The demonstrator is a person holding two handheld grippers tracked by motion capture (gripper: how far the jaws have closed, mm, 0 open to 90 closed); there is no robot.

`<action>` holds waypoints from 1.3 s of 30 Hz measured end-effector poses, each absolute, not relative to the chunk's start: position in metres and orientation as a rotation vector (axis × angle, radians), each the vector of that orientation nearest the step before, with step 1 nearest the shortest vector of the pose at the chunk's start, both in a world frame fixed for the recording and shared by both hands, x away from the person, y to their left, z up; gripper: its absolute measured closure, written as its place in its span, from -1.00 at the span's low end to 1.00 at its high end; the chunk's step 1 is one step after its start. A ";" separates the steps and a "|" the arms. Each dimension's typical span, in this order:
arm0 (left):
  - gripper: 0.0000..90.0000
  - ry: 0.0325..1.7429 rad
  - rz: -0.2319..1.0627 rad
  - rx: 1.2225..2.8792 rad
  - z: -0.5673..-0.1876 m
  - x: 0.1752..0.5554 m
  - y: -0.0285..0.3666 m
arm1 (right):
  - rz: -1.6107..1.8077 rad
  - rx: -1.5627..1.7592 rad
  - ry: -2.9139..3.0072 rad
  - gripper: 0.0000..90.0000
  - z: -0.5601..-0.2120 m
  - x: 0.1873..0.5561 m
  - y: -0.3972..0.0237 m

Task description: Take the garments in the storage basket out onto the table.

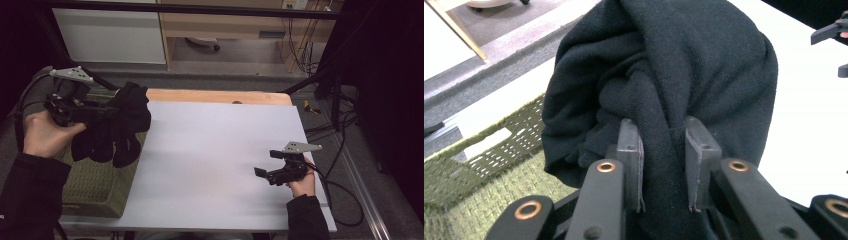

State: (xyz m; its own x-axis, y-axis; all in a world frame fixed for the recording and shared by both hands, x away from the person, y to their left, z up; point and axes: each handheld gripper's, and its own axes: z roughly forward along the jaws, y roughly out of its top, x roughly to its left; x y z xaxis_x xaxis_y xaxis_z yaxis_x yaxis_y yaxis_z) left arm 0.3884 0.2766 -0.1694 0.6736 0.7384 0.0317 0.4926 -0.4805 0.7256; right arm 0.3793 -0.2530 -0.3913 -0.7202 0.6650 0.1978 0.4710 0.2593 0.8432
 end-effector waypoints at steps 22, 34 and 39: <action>0.62 0.841 0.384 2.205 -0.174 0.393 0.230 | 1.452 1.068 2.327 -0.97 -0.391 0.379 -0.253; 0.62 0.797 0.332 2.222 -0.188 0.397 0.203 | 1.456 1.066 2.324 -0.97 -0.390 0.379 -0.254; 0.62 0.792 0.315 2.231 -0.195 0.399 0.196 | 1.452 1.066 2.329 -0.97 -0.391 0.379 -0.253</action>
State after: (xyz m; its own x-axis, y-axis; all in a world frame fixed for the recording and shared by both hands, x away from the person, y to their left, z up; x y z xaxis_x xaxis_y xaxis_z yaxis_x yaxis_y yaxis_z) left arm 0.3995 0.1957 -0.1951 0.7796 0.6261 -0.0134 0.4455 -0.5394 0.7145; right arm 0.3788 -0.2534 -0.3908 -0.7207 0.6642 0.1987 0.4707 0.2583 0.8437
